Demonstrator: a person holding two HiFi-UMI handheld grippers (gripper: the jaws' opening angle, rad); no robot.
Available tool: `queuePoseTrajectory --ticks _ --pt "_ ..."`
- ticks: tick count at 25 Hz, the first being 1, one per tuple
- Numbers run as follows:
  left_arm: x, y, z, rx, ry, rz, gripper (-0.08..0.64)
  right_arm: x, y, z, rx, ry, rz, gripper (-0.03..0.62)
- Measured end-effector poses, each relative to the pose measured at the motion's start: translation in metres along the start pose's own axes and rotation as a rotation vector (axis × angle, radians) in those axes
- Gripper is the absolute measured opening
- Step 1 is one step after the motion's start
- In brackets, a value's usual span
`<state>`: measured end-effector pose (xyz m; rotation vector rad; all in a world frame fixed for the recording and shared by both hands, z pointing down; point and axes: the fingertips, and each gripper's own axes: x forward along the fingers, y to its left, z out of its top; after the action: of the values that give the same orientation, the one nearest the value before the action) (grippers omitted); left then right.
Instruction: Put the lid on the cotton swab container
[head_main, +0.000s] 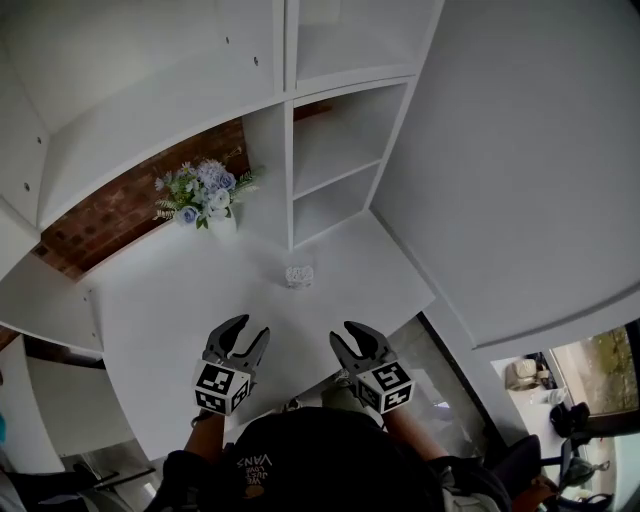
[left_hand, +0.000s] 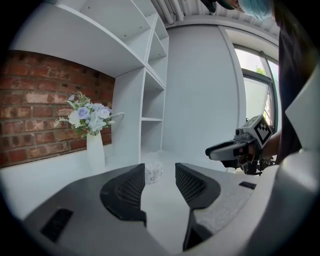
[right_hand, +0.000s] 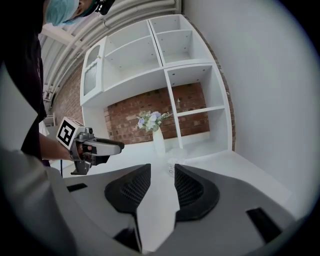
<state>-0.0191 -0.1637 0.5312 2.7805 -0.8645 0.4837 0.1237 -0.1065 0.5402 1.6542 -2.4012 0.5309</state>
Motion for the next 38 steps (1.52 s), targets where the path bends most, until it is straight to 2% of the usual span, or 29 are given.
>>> queuePoseTrajectory --ticks 8,13,21,26,31,38 --pt "0.043 0.017 0.021 0.030 0.007 0.113 0.179 0.051 -0.041 0.009 -0.060 0.062 0.149 0.124" --pt "0.069 0.019 0.024 0.056 0.026 0.120 0.202 0.077 -0.058 0.010 -0.100 0.091 0.217 0.126" --pt "0.116 0.017 0.023 0.216 0.120 0.060 0.237 0.112 -0.076 -0.003 -0.143 0.149 0.286 0.126" --pt "0.140 0.016 0.017 0.315 0.181 -0.005 0.249 0.127 -0.078 -0.019 -0.170 0.193 0.316 0.130" --pt "0.159 0.018 0.009 0.446 0.288 -0.061 0.276 0.135 -0.079 -0.033 -0.187 0.226 0.354 0.132" --pt "0.177 0.024 -0.004 0.560 0.397 -0.139 0.284 0.146 -0.085 -0.052 -0.190 0.278 0.371 0.132"
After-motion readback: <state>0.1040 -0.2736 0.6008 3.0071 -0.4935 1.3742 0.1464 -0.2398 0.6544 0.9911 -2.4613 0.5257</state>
